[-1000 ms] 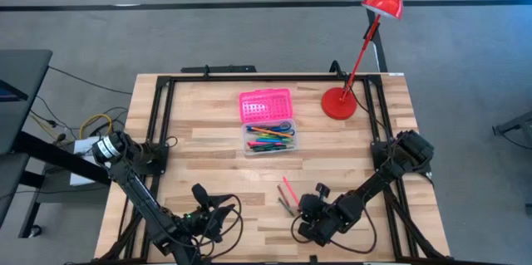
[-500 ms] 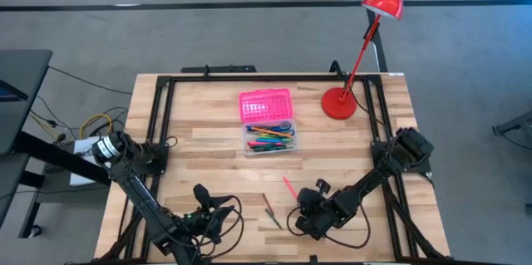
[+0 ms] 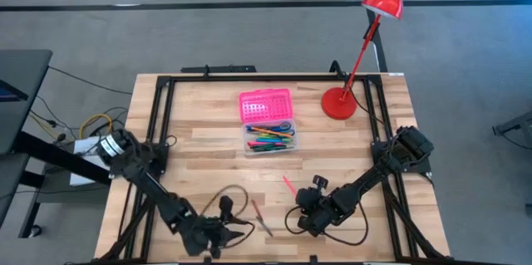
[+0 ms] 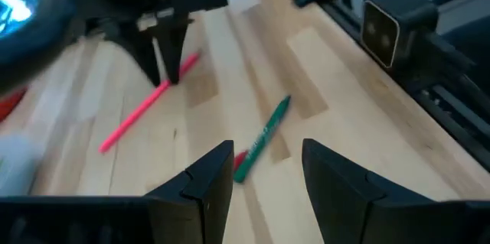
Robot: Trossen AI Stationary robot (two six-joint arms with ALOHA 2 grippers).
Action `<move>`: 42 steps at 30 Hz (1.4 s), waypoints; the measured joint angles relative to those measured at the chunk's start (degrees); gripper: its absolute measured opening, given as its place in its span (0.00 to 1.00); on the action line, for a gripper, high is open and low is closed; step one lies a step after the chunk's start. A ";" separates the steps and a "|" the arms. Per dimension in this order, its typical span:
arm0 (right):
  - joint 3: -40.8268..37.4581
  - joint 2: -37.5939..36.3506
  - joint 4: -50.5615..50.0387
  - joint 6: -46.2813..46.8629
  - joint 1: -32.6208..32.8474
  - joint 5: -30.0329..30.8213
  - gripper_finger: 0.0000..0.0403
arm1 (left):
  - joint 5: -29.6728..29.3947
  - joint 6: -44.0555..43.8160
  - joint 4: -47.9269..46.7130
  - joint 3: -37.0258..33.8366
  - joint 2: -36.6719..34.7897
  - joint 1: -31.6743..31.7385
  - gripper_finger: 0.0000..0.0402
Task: Pick & place school supplies into a supply box
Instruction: Put the pink pencil into the pink supply box
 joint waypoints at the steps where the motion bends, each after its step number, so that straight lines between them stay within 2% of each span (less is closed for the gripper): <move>1: -0.02 0.01 -0.02 -0.01 0.00 0.00 0.27 | 1.52 1.78 2.52 -1.01 0.00 0.82 0.38; 5: -0.04 0.04 0.00 -0.92 0.00 -0.02 0.27 | 12.58 5.44 11.45 -3.08 2.58 5.64 0.38; 7: -0.07 0.07 0.02 -1.05 0.02 0.05 0.27 | 16.09 7.44 14.57 -2.60 5.65 7.33 0.38; 10: -0.11 0.11 0.07 -1.03 0.43 0.44 0.27 | 19.90 10.45 18.39 -0.84 10.03 8.69 0.38; 15: -0.15 0.15 0.13 -1.01 1.54 1.61 0.27 | 23.00 12.28 18.79 1.82 14.02 10.45 0.38; 25: -0.22 0.22 0.24 0.52 2.95 3.00 0.27 | 22.58 11.59 17.43 2.05 14.67 12.89 0.38; 32: -0.22 0.22 0.33 0.29 2.87 2.83 0.27 | 16.93 8.82 16.50 2.05 14.67 14.83 0.38; 42: -0.22 0.15 0.37 0.00 2.56 2.21 0.27 | 17.79 12.13 17.34 2.05 14.00 15.51 0.38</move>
